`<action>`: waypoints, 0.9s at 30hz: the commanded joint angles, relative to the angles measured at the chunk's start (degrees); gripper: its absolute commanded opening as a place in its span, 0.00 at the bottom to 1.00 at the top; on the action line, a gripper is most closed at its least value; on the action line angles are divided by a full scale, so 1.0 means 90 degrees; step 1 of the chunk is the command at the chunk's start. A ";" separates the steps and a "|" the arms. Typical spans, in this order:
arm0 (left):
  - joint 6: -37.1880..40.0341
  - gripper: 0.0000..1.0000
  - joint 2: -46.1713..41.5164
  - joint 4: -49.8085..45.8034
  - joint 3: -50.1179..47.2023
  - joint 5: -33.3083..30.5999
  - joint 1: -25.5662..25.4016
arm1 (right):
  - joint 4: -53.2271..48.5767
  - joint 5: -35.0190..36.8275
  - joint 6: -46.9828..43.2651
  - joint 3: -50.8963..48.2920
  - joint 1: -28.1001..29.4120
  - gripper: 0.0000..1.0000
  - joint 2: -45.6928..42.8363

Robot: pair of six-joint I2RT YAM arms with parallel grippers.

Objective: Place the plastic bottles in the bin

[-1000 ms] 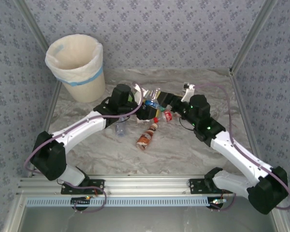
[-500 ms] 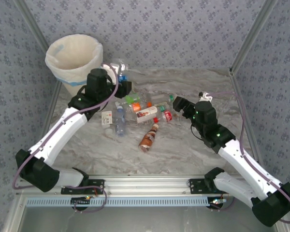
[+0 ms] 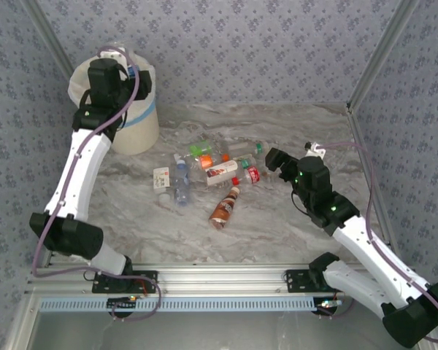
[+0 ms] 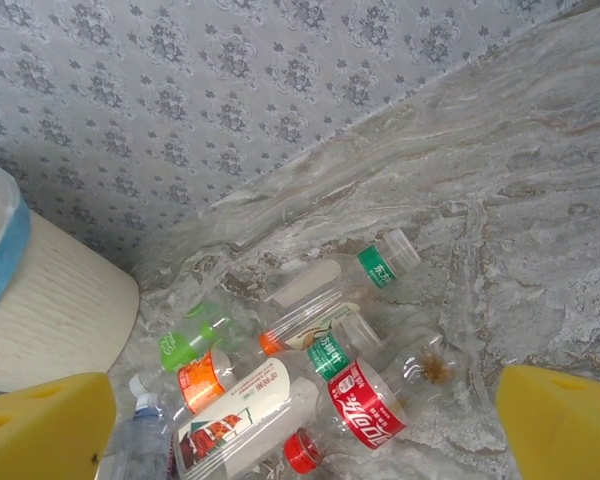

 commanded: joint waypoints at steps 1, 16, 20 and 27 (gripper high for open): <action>-0.0204 0.38 0.0449 -0.0279 0.0785 0.0235 0.0270 | -0.0051 -0.0003 -0.0031 -0.0102 -0.0023 1.00 -0.0191; -0.0961 0.52 0.3054 -0.1963 0.3811 0.0533 0.0871 | -0.0389 -0.0003 0.0130 -0.0197 -0.0033 1.00 -0.0542; -0.0878 0.67 0.4309 -0.3405 0.6093 0.1360 0.0859 | -0.0462 0.0038 0.0188 -0.0257 -0.0032 1.00 -0.0654; -0.0901 0.91 0.4653 -0.4065 0.6975 0.1640 0.0863 | -0.0634 0.0116 0.0235 -0.0265 -0.0044 1.00 -0.0715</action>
